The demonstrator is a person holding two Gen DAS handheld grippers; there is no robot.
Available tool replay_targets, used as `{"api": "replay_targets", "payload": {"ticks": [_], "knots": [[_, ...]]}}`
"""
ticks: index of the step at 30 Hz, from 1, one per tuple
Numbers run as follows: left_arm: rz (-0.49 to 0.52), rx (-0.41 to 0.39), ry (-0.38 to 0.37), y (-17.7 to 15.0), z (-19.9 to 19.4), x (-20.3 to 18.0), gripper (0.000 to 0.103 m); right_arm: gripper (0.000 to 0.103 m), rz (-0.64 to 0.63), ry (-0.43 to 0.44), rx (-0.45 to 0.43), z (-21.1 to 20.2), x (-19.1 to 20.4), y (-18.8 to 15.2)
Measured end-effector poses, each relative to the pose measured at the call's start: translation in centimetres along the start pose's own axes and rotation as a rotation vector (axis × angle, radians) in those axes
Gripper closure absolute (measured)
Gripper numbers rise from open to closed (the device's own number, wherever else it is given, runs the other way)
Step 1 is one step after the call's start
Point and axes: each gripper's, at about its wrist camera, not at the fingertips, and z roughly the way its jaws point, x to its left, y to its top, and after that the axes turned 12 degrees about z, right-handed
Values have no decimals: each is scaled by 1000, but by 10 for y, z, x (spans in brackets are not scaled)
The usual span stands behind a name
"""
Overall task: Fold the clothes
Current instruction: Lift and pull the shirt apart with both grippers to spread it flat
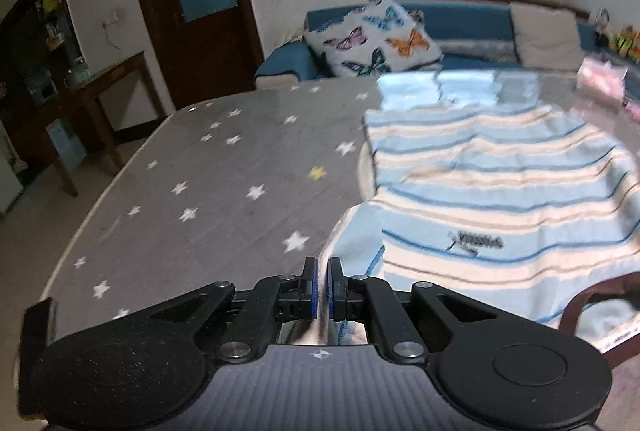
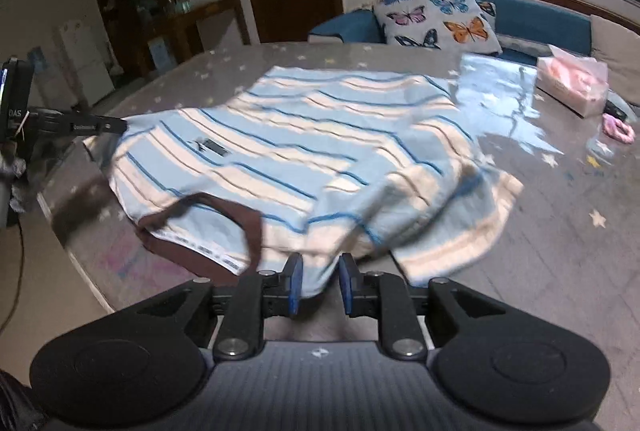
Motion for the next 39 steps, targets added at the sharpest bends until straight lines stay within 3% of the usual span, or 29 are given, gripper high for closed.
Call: {"api": "replay_targets", "payload": {"ticks": [6, 11, 18, 20, 22, 24, 29, 36, 39], "knots": [[-14, 33, 22, -10, 6, 7, 98, 76, 85, -105, -46, -1, -37, 18], [-12, 58, 32, -11, 13, 10, 98, 69, 164, -179, -39, 25, -76, 27], [5, 89, 40, -13, 22, 8, 98, 68, 208, -173, -42, 46, -86, 24], [5, 94, 43, -13, 25, 8, 98, 71, 187, -184, -53, 51, -81, 24], [0, 98, 44, -13, 26, 10, 98, 92, 141, -217, -56, 55, -72, 23], [-1, 99, 46, -13, 25, 11, 98, 96, 125, -221, -56, 54, -68, 25], [7, 92, 43, -16, 21, 11, 98, 97, 68, -275, -81, 32, -65, 29], [39, 99, 28, -18, 20, 7, 96, 97, -12, -443, -74, -2, -78, 36], [51, 103, 35, -18, 20, 6, 92, 90, -31, -491, -53, 4, -79, 33]]}}
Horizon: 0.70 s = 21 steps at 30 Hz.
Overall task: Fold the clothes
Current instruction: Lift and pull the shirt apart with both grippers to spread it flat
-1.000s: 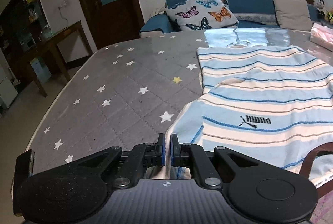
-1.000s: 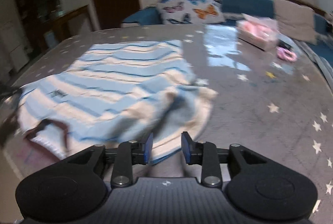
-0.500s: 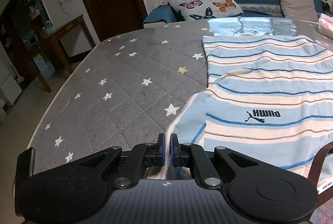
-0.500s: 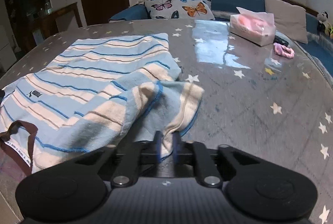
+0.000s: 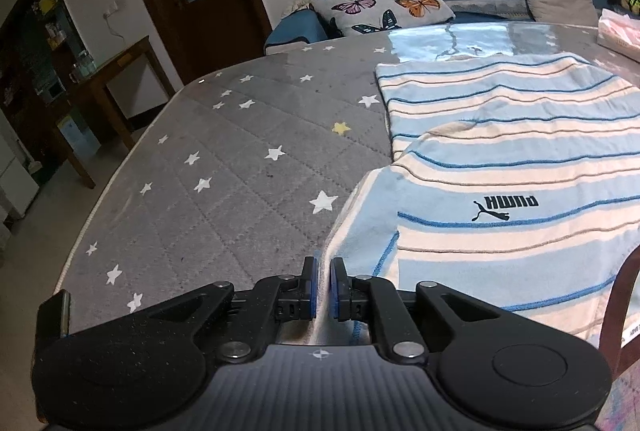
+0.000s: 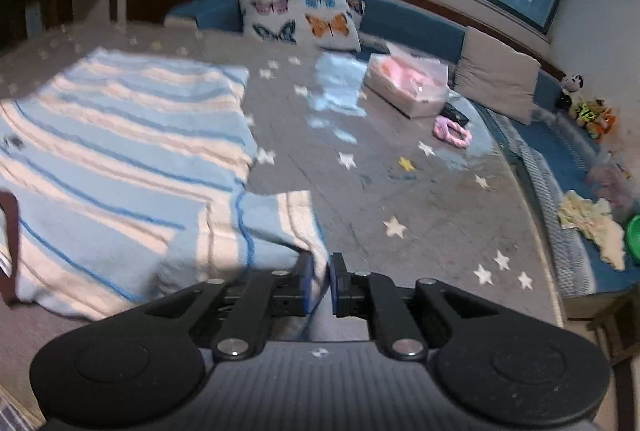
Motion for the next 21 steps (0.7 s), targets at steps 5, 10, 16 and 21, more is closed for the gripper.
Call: {"api": "replay_targets", "payload": {"ticks": [5, 10, 16, 21], "knots": [[-1, -10, 24, 2, -7, 4, 89, 83, 11, 57, -43, -9, 7, -1], [-12, -30, 47, 4, -14, 5, 71, 73, -19, 167, -29, -8, 23, -4], [23, -71, 18, 11, -25, -10, 70, 65, 54, 225, -13, 9, 24, -5], [43, -96, -15, 18, -26, -21, 67, 65, 101, 195, -19, -6, 4, -16]]}}
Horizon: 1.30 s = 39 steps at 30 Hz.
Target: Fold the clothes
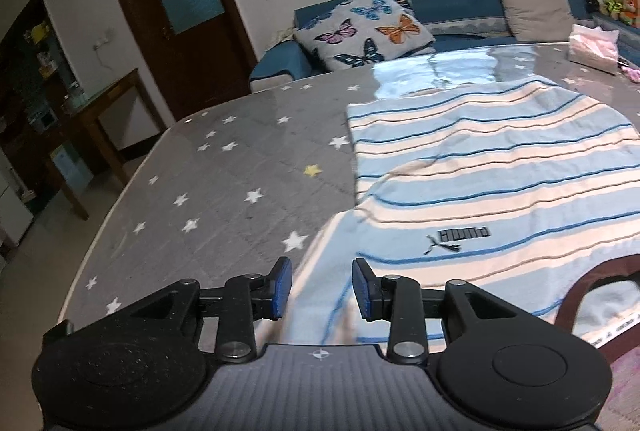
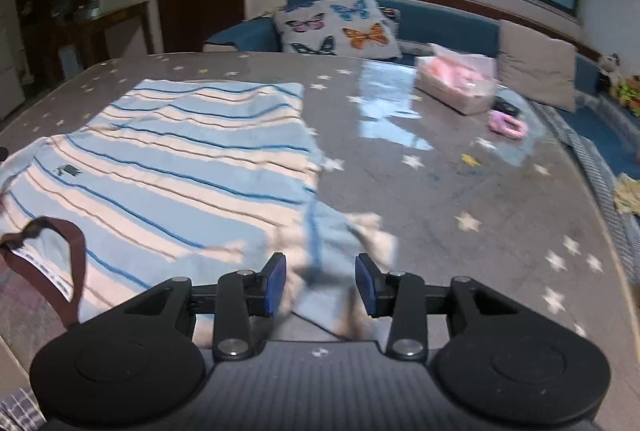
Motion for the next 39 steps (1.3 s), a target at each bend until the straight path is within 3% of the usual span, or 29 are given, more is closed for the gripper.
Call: {"api": "replay_targets", "payload": {"ticks": [4, 7, 8, 9, 10, 12, 16, 23, 28, 35, 37, 39], "knots": [[23, -6, -41, 8, 8, -17, 67, 65, 37, -62, 33, 0, -16, -12], [41, -15, -68, 15, 11, -30, 65, 66, 77, -56, 59, 8, -22, -19], [47, -19, -76, 17, 13, -34, 62, 70, 80, -54, 64, 11, -22, -20], [52, -23, -79, 19, 13, -37, 61, 87, 86, -47, 63, 13, -22, -21], [58, -25, -82, 21, 13, -39, 61, 94, 89, -43, 62, 13, -21, -21], [67, -28, -91, 25, 15, -43, 61, 99, 86, -49, 60, 11, -21, -19], [92, -22, -103, 28, 22, -50, 61, 99, 45, -77, 55, -8, -24, -14], [120, -6, -133, 29, 33, -61, 59, 97, -8, -242, 68, -29, -44, -7], [136, -6, -141, 35, 39, -67, 58, 92, -18, -134, 49, -26, -31, 7], [131, -10, -121, 46, 48, -60, 52, 90, -53, 22, 47, 12, 2, 42], [129, -5, -110, 49, 53, -56, 52, 74, -43, 64, 49, 27, 5, 58], [123, 3, -101, 52, 59, -53, 52, 73, -32, 84, 47, 45, 10, 75]]}}
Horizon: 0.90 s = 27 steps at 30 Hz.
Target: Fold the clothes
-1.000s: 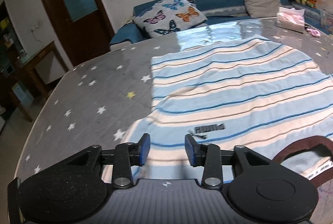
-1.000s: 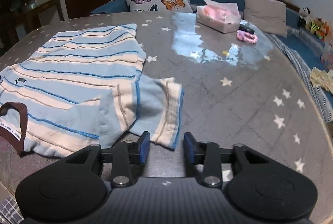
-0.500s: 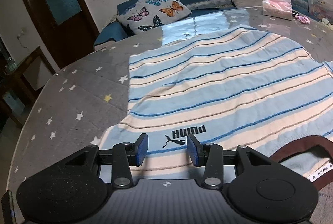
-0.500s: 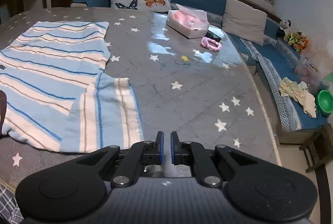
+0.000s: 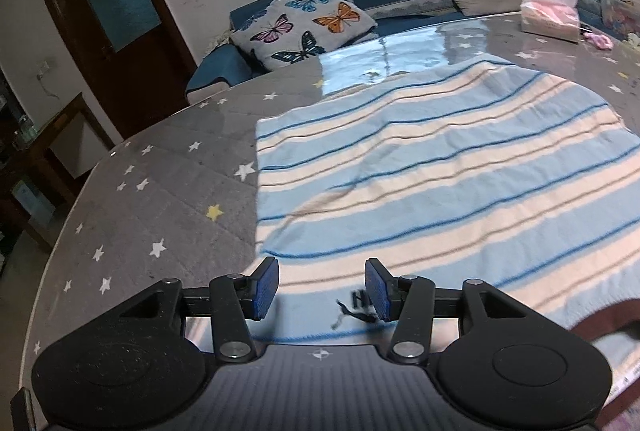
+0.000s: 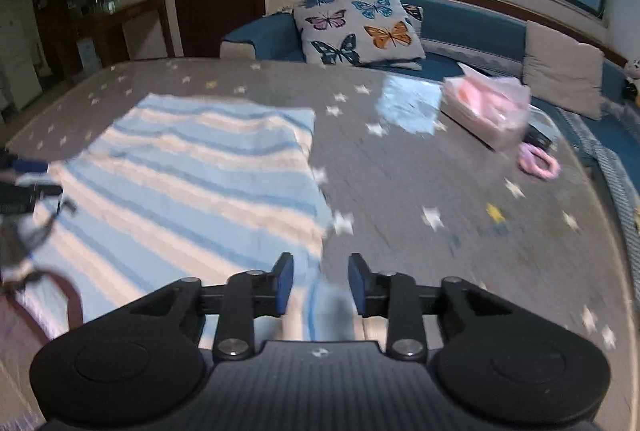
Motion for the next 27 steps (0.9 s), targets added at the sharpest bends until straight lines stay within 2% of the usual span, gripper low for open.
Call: {"api": "replay_targets", "payload": {"ticks": [6, 9, 14, 22, 23, 25, 27], "knots": [[-38, 19, 30, 13, 21, 18, 50, 72, 61, 79, 13, 57, -1, 51], [-57, 25, 44, 22, 33, 26, 50, 72, 78, 89, 17, 87, 1, 68], [-57, 45, 46, 33, 54, 29, 50, 72, 118, 97, 35, 126, 1, 84], [-37, 76, 36, 33, 73, 25, 49, 72, 171, 127, 66, 173, 0, 94], [-37, 78, 37, 33, 75, 25, 49, 74, 167, 135, 69, 175, 1, 93], [-37, 82, 39, 35, 78, 26, 48, 92, 156, 142, 73, 178, 4, 93], [-37, 84, 42, 37, 82, 26, 48, 96, 119, 127, 58, 176, 12, 94]]}}
